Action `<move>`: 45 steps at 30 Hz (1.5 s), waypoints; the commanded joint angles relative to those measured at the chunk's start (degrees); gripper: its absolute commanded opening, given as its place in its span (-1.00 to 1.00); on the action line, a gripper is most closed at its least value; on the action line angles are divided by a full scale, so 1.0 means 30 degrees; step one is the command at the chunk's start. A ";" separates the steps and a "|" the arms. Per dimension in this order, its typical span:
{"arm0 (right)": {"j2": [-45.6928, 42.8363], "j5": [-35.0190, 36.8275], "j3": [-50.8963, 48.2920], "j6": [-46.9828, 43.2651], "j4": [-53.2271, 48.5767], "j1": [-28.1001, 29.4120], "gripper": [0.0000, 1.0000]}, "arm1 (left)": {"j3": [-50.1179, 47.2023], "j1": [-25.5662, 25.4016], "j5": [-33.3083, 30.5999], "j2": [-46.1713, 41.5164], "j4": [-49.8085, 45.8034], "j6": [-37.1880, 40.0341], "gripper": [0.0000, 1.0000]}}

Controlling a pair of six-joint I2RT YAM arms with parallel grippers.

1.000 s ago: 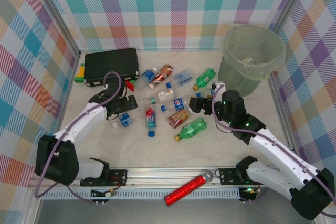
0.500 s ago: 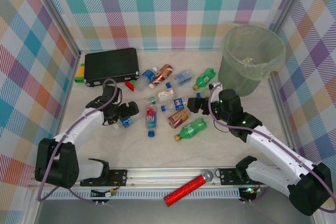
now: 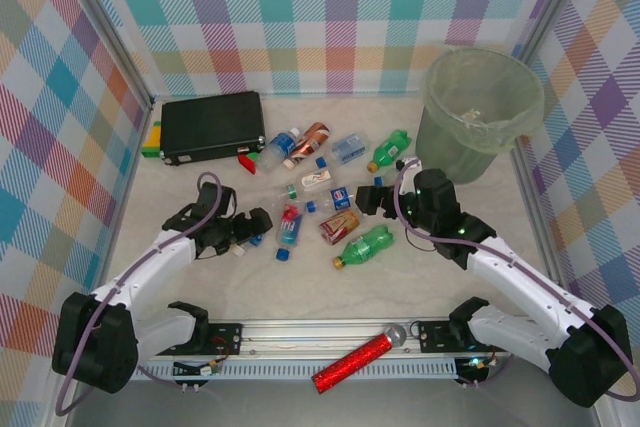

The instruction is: Put the plastic bottles in the bin

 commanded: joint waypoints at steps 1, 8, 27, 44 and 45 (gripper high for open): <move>0.0209 0.0066 -0.0125 0.0162 0.0704 0.0116 0.98 | -0.0602 -0.0853 -0.0269 -0.0688 0.0196 -0.1381 0.95; 0.0355 0.0025 -0.0132 0.0303 0.0712 0.0115 0.98 | -0.0829 -0.3189 -0.1659 -0.1039 -0.0321 -0.1662 0.90; 0.0374 -0.0004 -0.0128 0.0412 0.0718 0.0115 0.98 | -0.0945 -0.3725 -0.4068 0.1145 0.0680 -0.2793 0.46; 0.0210 -0.0013 -0.0239 0.0529 0.0762 0.0115 0.98 | -0.2108 -0.5155 -0.6758 0.0301 -0.0339 -0.4309 -0.03; 0.0212 -0.0030 -0.0242 0.0521 0.0774 0.0118 0.98 | -0.2121 -0.5170 -0.6813 0.0222 -0.0344 -0.4204 -0.12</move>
